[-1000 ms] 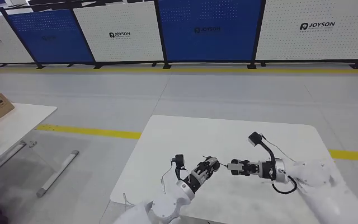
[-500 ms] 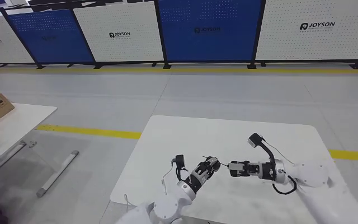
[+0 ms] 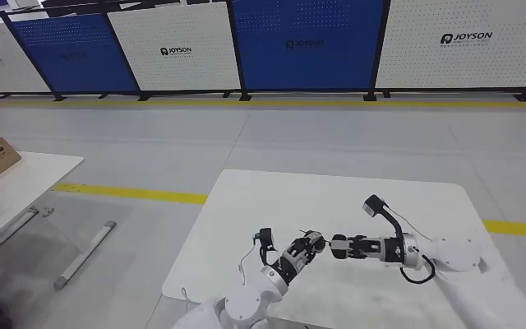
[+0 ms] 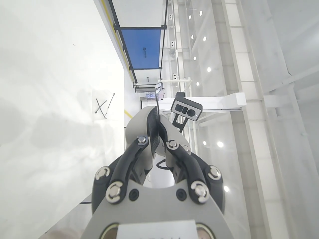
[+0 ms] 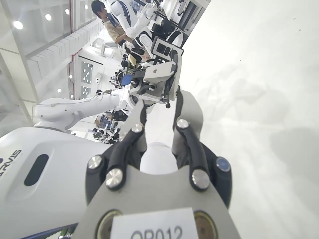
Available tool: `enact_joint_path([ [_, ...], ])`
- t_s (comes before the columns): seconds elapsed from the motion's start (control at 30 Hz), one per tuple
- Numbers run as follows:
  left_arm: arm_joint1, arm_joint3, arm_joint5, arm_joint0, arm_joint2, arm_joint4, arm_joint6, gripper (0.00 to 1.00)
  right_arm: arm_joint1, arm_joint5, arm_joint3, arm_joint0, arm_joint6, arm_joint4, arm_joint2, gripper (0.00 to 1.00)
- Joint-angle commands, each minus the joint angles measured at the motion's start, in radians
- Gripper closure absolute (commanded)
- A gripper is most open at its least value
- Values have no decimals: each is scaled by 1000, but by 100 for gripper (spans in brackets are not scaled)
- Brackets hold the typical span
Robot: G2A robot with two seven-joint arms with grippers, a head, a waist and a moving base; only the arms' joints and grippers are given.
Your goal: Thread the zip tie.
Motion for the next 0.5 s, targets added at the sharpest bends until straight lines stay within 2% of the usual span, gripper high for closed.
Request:
enact_joint_path([
  [0.0, -2, 0, 1, 3, -4, 4, -2, 100, -2, 0, 5, 1, 2, 1, 0, 100],
  [0.2, -8, 1, 8, 11, -12, 16, -13, 100, -8, 8, 15, 4, 6, 3, 1, 100],
  [0.23, -9, 2, 12, 12, -12, 17, -18, 58, -9, 9, 15, 4, 7, 2, 1, 100],
  [0.27, -10, 2, 16, 12, -13, 18, -23, 0, -9, 10, 16, 4, 7, 1, 2, 100],
  [0.47, -13, -4, 14, 21, -23, 5, -66, 0, -10, 14, 19, 3, 22, -12, 10, 100],
])
